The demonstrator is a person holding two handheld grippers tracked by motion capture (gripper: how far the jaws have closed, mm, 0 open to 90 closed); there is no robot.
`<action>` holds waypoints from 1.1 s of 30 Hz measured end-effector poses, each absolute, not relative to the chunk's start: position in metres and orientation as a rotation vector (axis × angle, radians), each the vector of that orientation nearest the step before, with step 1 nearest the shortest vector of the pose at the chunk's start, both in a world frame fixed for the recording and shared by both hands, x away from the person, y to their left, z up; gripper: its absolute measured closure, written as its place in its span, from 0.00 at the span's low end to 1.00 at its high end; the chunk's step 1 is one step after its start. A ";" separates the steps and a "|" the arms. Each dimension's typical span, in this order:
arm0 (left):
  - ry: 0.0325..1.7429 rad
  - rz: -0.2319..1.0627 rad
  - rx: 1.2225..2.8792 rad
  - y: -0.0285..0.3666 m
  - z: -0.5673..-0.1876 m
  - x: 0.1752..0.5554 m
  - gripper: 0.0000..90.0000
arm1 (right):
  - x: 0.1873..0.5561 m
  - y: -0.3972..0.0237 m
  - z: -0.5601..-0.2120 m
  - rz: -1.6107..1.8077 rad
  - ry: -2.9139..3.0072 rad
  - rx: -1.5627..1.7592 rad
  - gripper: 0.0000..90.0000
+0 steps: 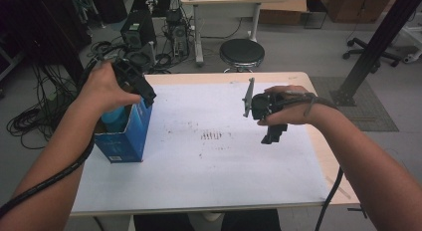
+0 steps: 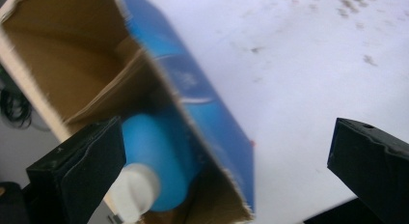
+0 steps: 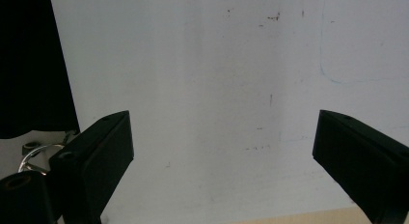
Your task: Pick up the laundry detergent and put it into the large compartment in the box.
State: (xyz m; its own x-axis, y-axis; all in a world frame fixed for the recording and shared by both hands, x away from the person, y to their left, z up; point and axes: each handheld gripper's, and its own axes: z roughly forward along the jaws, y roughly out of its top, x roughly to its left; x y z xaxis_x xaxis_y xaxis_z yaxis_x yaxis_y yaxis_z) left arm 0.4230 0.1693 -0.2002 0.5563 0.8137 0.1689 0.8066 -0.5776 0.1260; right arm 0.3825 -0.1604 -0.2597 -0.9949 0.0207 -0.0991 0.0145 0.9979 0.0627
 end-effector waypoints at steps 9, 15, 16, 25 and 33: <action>1.020 0.271 2.881 0.130 -0.189 0.415 0.00 | 0.384 -0.161 -0.260 0.084 3.048 0.033 0.08; 0.791 0.277 2.959 0.113 -0.188 0.410 0.00 | 0.385 -0.162 -0.259 0.075 3.053 0.042 0.08; 0.756 0.254 2.976 0.110 -0.187 0.412 0.00 | 0.386 -0.162 -0.259 0.072 3.055 0.041 0.08; 0.595 0.226 3.007 0.101 -0.187 0.419 0.00 | 0.389 -0.162 -0.259 0.069 3.057 0.051 0.08; 0.426 0.238 2.998 0.094 -0.182 0.418 0.00 | 0.389 -0.162 -0.260 0.072 3.061 0.051 0.07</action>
State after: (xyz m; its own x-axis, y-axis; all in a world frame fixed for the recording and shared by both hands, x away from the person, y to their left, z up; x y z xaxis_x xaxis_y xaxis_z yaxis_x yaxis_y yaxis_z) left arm 0.4178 0.0945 -0.1818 0.9486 0.2839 0.1396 0.2677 -0.9555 0.1242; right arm 0.3893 -0.1622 -0.2597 -0.9963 0.0353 -0.0783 0.0316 0.9983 0.0484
